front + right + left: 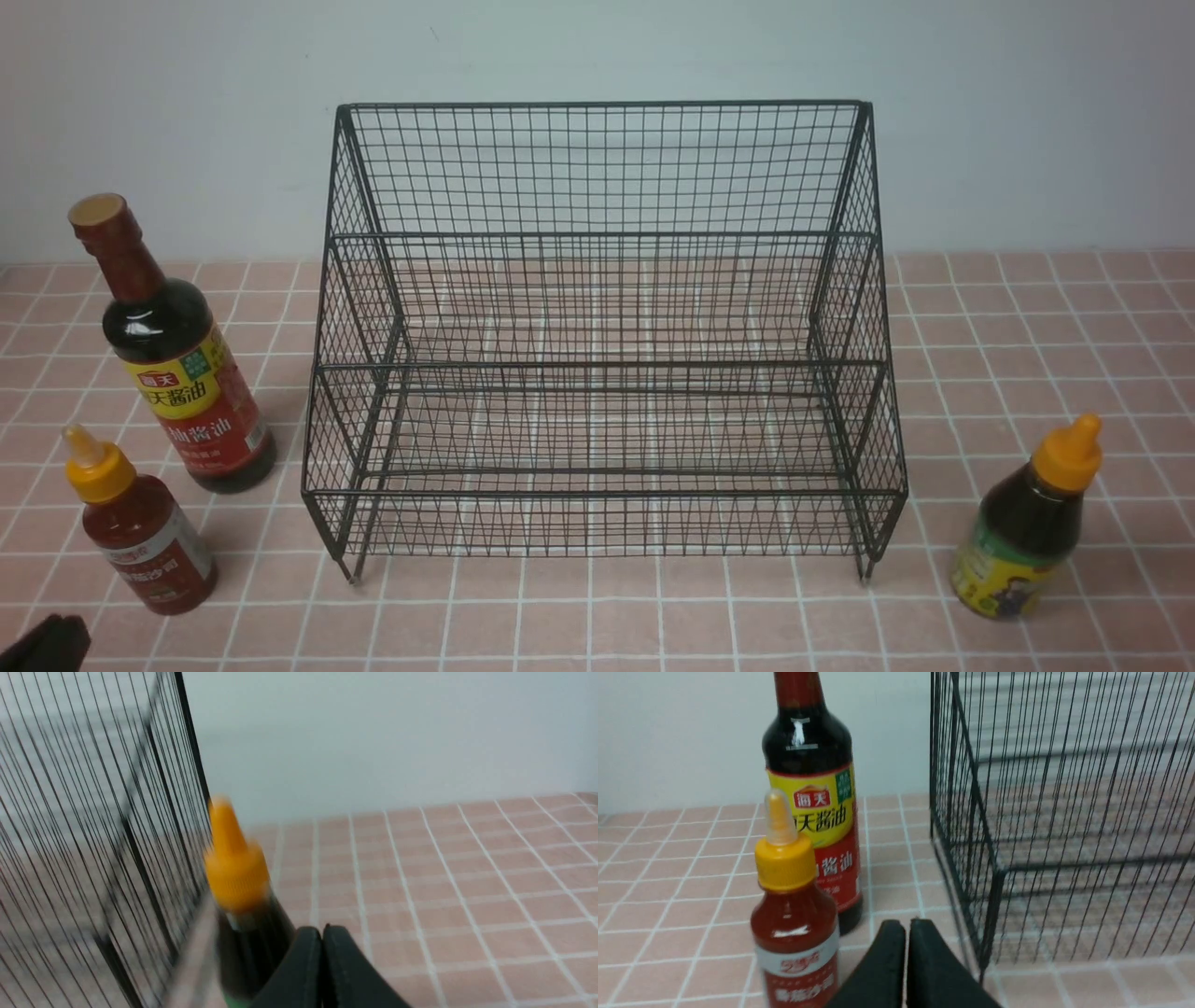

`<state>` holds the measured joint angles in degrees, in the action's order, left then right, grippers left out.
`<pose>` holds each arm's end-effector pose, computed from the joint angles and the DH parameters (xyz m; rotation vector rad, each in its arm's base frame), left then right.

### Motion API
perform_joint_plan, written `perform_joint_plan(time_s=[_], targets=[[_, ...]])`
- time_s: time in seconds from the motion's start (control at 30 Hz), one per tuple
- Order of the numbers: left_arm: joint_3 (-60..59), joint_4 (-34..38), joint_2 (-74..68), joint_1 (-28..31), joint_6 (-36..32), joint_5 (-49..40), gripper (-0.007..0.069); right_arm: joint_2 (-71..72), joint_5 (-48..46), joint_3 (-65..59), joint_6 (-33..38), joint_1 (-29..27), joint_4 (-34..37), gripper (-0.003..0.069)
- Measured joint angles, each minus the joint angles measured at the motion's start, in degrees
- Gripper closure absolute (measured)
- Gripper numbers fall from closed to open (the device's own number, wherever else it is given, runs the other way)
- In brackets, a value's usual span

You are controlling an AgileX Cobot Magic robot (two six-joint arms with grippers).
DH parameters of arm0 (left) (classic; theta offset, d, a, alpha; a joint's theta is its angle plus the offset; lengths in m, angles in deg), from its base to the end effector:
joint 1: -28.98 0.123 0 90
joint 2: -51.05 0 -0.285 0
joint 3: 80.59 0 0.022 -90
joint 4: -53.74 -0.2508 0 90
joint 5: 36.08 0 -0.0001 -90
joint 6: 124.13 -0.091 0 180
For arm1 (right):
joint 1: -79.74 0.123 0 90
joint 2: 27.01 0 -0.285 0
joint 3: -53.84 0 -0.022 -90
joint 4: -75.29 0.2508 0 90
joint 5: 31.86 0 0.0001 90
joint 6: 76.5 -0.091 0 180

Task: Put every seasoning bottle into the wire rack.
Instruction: Use the right arm to grab the condiment bottle closest to it

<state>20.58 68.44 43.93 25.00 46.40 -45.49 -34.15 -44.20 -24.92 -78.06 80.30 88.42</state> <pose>0.0560 -0.0077 0.1899 0.0162 1.6612 -0.1539 0.0558 0.0050 0.1857 0.1705 1.7061 0.2355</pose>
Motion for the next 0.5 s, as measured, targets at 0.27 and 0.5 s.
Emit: perform_joint_plan(time_s=[0.27, 0.5], targets=[[0.00, 18.95, 0.00, 0.00, 5.38, 6.33, 0.0631, 0.00, 11.20, 0.00, -7.23, 0.00, 21.90, 0.0672], [0.00, 21.35, 0.00, 0.00, 4.25, 12.66, 0.0631, 0.00, 13.84, 0.00, -4.75, 0.00, 24.76, 0.0672]])
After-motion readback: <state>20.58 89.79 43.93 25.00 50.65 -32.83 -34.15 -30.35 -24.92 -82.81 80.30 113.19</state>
